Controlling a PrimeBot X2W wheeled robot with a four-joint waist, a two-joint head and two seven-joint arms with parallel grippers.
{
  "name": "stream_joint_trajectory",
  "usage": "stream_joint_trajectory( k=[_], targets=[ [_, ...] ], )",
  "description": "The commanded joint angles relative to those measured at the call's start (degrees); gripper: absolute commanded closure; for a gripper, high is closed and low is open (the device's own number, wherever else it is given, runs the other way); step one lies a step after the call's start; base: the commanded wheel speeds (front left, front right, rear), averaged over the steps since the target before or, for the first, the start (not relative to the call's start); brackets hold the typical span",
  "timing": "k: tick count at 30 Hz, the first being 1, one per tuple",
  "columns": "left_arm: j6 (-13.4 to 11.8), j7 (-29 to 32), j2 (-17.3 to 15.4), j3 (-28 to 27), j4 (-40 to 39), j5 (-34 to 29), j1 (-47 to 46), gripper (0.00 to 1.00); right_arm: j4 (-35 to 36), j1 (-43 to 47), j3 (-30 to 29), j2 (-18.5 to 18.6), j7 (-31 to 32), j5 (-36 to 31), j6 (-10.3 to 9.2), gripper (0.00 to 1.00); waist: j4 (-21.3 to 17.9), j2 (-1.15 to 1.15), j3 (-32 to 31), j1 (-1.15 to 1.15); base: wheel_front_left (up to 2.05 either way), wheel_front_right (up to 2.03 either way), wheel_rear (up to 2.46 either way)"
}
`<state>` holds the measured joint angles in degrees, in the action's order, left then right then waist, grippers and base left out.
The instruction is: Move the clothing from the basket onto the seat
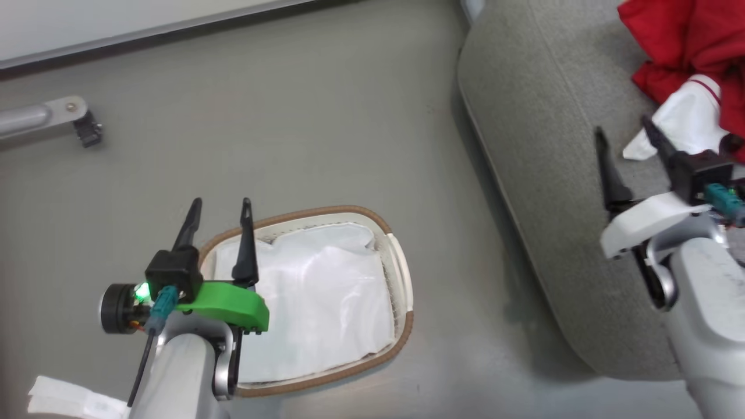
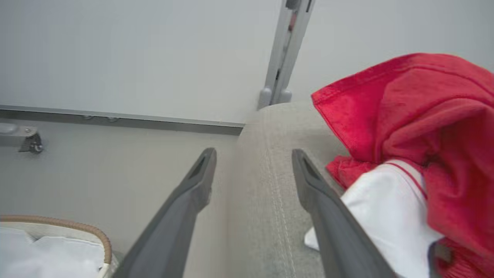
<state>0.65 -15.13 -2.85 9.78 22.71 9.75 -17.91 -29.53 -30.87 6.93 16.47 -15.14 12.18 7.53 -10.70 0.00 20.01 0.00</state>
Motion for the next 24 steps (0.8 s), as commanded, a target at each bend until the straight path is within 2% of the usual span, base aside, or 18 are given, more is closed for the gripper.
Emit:
stream_joint_trajectory(
  k=[1, 7, 13, 19, 24],
  targets=[
    [-0.62, -0.02, -0.17, -1.00, -0.40, -0.76, 1.24, 0.00, 0.90, 0.61, 0.85, -0.72, 0.00, 0.42, -0.08, 0.00, 3.18, 0.00, -2.78, 0.00, 0.00, 0.00, 0.00],
    [-2.32, -0.02, -0.14, -5.16, -1.44, -1.89, 4.02, 0.00, 3.83, 1.95, 3.46, -5.49, 0.00, 1.60, -0.08, 0.00, 6.07, 0.00, -5.81, 0.00, 0.00, 0.00, 0.00],
    [-2.85, -0.02, -0.16, -7.51, -1.54, -2.84, 7.26, 0.00, 5.95, 5.67, 4.19, -7.85, 0.00, 1.18, -0.08, 0.00, 7.50, 0.00, -8.58, 0.00, 0.00, 0.00, 0.00],
    [-1.20, -0.02, -0.17, -9.02, -0.92, -0.86, 10.66, 0.00, 5.20, 9.84, 4.37, -9.34, 0.00, 0.74, -0.08, 0.00, 7.94, 0.00, -11.05, 0.00, 0.00, 0.00, 0.00],
    [-0.23, -0.02, -0.15, -9.53, -1.19, 0.74, 12.97, 0.00, 4.38, 13.48, 2.05, -10.56, 0.00, 1.21, -0.07, 0.00, 7.95, 0.00, -12.94, 0.00, 0.00, 0.00, 0.00]
  ],
)
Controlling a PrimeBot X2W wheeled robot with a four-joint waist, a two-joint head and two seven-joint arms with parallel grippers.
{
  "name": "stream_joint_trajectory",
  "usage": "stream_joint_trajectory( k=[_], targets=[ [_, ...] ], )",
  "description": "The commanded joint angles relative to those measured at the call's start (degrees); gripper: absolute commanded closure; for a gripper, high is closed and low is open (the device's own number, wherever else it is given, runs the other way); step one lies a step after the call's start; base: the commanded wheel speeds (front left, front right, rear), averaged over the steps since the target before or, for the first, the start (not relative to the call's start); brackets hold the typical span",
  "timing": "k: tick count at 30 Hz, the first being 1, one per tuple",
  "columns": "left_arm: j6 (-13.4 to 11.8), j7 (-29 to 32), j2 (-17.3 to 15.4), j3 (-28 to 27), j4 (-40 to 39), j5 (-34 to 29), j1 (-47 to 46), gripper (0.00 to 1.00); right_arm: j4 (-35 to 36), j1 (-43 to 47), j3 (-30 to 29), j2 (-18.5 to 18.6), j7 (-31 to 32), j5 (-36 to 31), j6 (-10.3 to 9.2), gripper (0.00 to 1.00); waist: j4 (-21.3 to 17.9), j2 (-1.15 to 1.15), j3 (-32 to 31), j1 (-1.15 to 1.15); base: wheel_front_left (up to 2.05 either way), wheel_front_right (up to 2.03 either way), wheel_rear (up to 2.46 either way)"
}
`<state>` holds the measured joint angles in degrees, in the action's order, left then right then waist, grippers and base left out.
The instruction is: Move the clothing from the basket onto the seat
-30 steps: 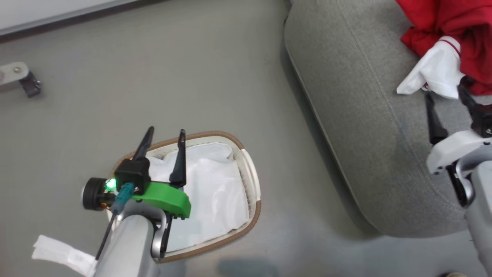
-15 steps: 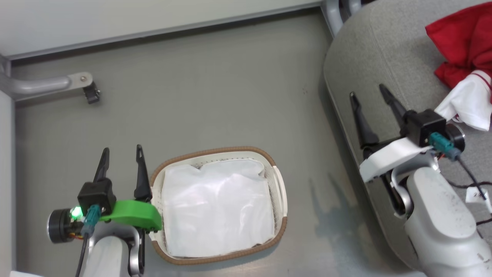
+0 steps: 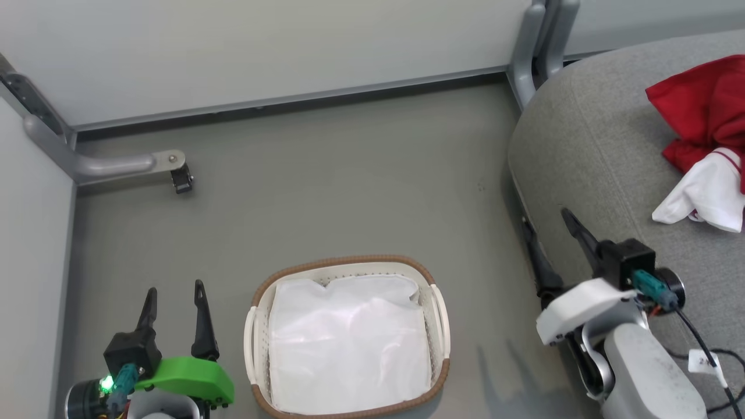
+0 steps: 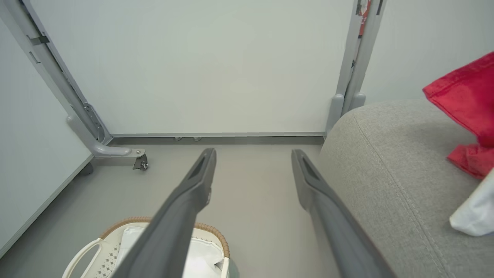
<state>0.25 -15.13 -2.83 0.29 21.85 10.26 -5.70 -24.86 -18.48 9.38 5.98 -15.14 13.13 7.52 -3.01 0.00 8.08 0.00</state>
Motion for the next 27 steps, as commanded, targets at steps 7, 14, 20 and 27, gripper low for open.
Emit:
stream_joint_trajectory(
  k=[7, 14, 20, 27],
  targets=[
    [0.79, -0.02, -0.18, 0.47, -1.08, 2.38, 3.90, 0.00, 0.80, 5.84, -2.33, -1.03, 0.00, -0.36, -0.06, 0.00, 0.09, 0.00, -3.01, 0.00, 0.00, 0.00, 0.00],
    [1.01, 0.14, 0.28, 0.41, 0.91, 3.15, 4.16, 1.00, -0.76, 7.20, -2.90, -1.75, 0.11, 0.18, 0.01, 1.00, 0.07, 0.00, -3.38, 0.00, 0.00, 0.00, 0.00],
    [1.48, 2.02, 0.28, -0.44, 0.88, 8.94, 3.50, 1.00, -0.26, 7.67, -3.97, -1.90, 1.84, 6.01, 0.01, 1.00, 0.19, 0.00, -3.58, 0.00, 0.00, 0.00, 0.00],
    [2.05, 3.80, 0.23, -0.92, -0.18, 16.20, 3.22, 1.00, 0.95, 8.18, -5.13, -2.02, 3.77, 13.23, 0.00, 1.00, 0.36, 0.00, -3.83, 0.00, 0.00, 0.00, 0.00]
  ],
)
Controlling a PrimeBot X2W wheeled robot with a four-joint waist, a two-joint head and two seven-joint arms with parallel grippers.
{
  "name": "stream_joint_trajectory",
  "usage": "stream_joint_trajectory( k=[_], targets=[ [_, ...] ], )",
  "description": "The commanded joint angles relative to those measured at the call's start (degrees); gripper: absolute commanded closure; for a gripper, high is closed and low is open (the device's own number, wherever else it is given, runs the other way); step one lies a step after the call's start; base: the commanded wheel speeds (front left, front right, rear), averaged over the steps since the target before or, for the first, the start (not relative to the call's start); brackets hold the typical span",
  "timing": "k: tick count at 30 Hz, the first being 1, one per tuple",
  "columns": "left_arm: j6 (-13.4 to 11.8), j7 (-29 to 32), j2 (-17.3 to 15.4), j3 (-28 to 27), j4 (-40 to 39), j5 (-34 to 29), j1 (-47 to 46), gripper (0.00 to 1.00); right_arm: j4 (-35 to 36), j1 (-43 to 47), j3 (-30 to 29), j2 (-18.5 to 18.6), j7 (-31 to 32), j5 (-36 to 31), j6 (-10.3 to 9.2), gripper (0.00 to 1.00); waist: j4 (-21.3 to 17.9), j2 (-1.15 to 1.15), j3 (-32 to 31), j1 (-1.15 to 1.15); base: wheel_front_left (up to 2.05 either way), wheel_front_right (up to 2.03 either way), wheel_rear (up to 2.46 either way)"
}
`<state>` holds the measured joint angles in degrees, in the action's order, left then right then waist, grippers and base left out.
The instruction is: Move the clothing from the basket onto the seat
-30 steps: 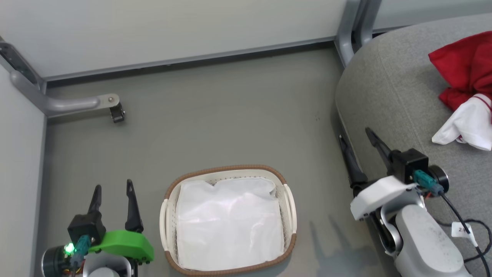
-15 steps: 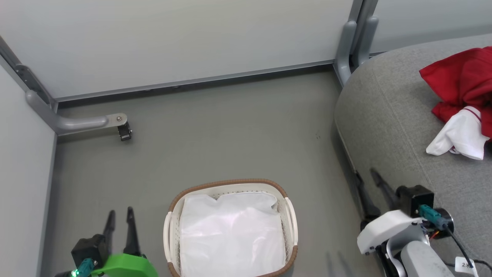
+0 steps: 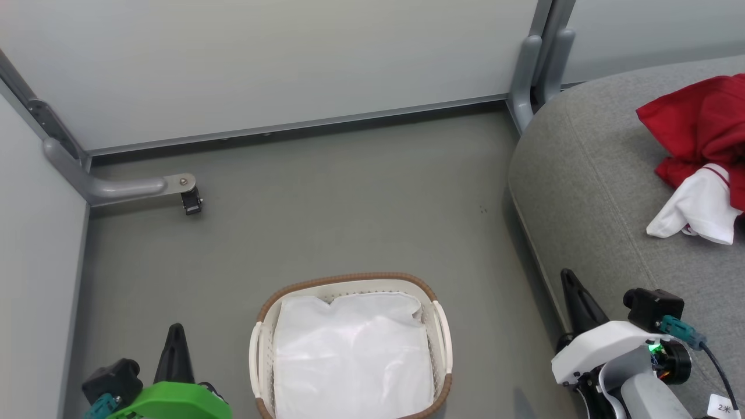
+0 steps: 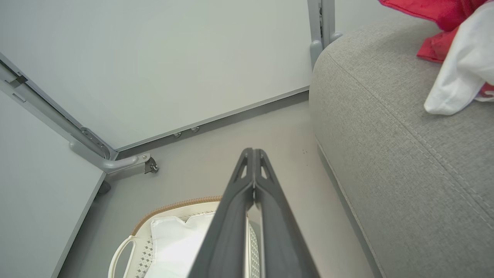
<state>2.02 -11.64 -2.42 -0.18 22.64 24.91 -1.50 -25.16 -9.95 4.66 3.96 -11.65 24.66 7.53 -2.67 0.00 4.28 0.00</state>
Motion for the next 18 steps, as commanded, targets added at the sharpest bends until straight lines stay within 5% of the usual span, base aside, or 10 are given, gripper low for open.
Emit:
stream_joint_trajectory(
  k=[1, 18],
  targets=[
    [0.36, 0.53, -0.18, -0.51, -1.10, 2.42, -1.03, 1.00, 1.40, -0.29, -0.56, -0.01, 0.52, 2.56, -0.01, 1.00, 0.04, 0.00, -0.06, 0.00, 0.00, 0.00, 0.00],
    [1.58, 4.50, -0.27, -1.78, -2.99, 17.37, -2.00, 1.00, 3.76, 0.63, -3.00, -0.23, 4.55, 17.53, -0.02, 1.00, 0.43, 0.00, -0.66, 0.00, 0.00, 0.00, 0.00]
  ],
)
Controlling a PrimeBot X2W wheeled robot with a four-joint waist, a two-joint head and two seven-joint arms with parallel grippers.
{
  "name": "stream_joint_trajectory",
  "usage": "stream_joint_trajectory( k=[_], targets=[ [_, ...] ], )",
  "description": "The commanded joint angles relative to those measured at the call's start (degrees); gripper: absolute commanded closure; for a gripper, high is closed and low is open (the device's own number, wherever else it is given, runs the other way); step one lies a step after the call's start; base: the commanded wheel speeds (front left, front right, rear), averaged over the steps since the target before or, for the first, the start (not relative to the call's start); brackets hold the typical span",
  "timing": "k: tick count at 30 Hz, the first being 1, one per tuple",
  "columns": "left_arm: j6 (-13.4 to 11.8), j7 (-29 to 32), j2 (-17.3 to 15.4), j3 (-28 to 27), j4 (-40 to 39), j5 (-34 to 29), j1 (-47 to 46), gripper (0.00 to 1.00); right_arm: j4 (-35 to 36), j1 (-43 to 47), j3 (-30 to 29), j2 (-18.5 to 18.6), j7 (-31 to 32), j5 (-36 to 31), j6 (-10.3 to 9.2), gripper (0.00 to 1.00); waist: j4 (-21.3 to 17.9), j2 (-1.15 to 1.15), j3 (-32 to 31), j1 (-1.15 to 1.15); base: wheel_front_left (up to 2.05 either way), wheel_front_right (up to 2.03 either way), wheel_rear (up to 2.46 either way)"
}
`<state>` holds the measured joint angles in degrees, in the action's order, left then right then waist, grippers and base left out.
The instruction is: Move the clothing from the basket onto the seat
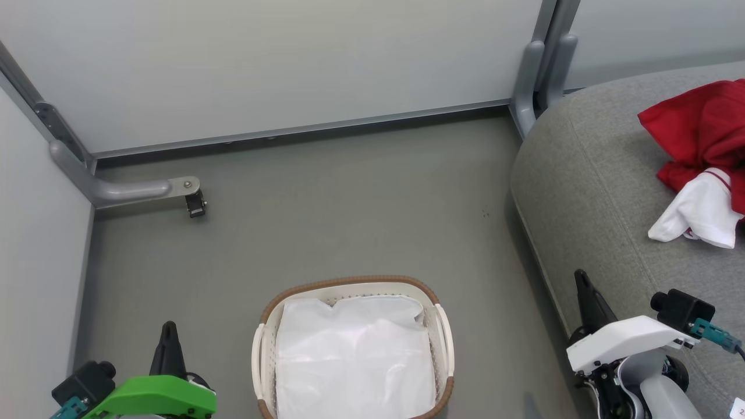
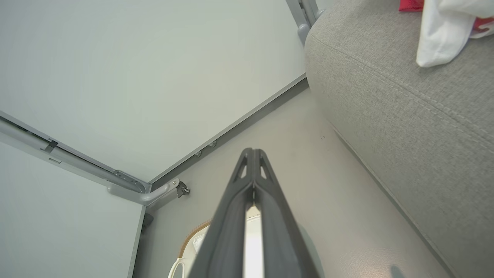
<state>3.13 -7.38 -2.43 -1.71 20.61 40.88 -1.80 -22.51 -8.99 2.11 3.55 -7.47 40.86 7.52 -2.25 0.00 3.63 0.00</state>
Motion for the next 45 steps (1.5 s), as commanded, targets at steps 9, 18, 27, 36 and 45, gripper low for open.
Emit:
stream_joint_trajectory(
  k=[9, 18, 27, 36, 45],
  targets=[
    [1.05, 2.12, -0.31, -0.93, -1.78, 8.29, -2.18, 1.00, 2.17, 0.13, -1.58, 0.09, 2.23, 8.22, -0.01, 1.00, 0.23, 0.00, -0.34, 0.00, 0.00, 0.00, 0.00],
    [1.52, 3.82, -0.36, -1.47, -2.47, 14.40, -2.57, 1.00, 3.12, 0.56, -2.63, -0.01, 3.93, 14.34, -0.02, 1.00, 0.43, 0.00, -0.66, 0.00, 0.00, 0.00, 0.00],
    [1.96, 5.38, -0.40, -2.00, -3.18, 20.11, -2.97, 1.00, 3.99, 1.00, -3.58, -0.09, 5.51, 20.08, -0.02, 1.00, 0.65, 0.00, -0.99, 0.00, 0.00, 0.00, 0.00],
    [2.43, 6.86, -0.44, -2.54, -3.73, 25.48, -3.33, 1.00, 4.81, 1.18, -4.49, -0.17, 6.97, 25.41, -0.03, 1.00, 0.86, 0.00, -1.31, 0.00, 0.00, 0.00, 0.00],
    [2.81, 8.17, -0.48, -3.00, -4.31, 30.25, -3.54, 1.00, 5.53, 1.57, -5.26, -0.25, 8.30, 30.17, -0.03, 1.00, 1.06, 0.00, -1.63, 0.00, 0.00, 0.00, 0.00]
  ],
)
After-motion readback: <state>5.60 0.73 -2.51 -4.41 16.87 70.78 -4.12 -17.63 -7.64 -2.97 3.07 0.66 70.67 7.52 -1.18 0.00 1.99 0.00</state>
